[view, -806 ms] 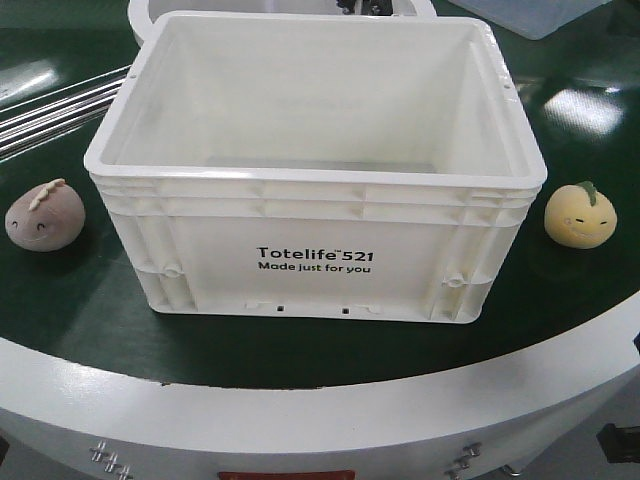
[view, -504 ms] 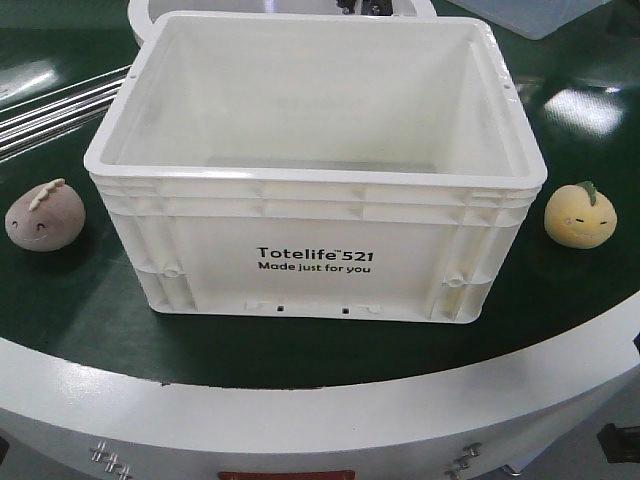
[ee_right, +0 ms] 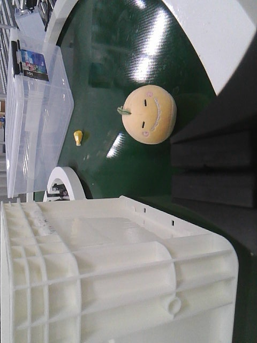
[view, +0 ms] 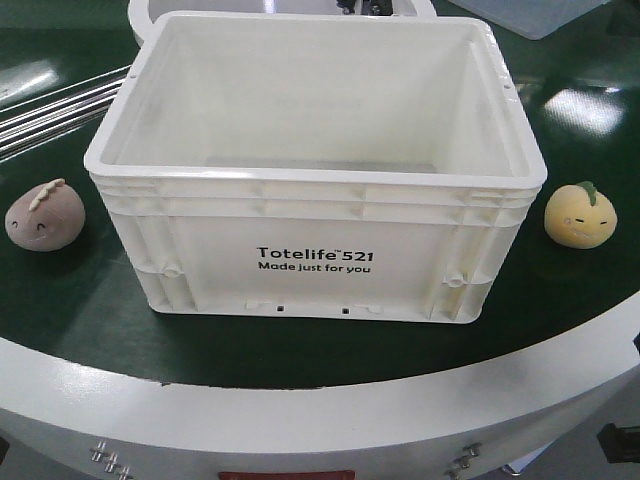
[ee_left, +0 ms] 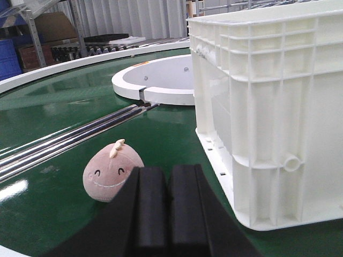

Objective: Place moving items into box and shelve

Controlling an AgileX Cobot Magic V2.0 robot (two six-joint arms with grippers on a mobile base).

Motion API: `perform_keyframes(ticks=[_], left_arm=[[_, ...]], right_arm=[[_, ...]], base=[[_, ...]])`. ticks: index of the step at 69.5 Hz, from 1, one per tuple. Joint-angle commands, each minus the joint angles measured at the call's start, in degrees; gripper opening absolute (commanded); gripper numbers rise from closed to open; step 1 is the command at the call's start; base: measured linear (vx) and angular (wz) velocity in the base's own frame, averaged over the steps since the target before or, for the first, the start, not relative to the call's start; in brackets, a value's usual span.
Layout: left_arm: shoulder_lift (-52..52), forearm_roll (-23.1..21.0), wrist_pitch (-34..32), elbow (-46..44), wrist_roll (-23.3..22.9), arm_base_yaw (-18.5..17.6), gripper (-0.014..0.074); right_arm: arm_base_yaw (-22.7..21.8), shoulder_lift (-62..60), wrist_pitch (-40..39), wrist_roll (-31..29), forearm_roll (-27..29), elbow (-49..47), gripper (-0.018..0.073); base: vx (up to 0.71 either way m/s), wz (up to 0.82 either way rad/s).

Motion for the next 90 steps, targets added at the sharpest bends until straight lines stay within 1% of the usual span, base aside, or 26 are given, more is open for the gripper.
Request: perform_keyframes(ticks=[1,90], left_arm=[[-1.3,-0.5,-5.0,0.3,-0.3,-0.1,-0.0007],[-1.3,-0.5,-5.0,0.3,-0.3,-0.1,-0.0007]], right_arm=[[-0.2,-0.2,-4.7,-0.2,0.1,0.3,-0.0007],[-0.2,-0.2,-4.7,-0.2,0.1,0.3,-0.0007]], base=[[0.00,0.00],[0.00,0.00]])
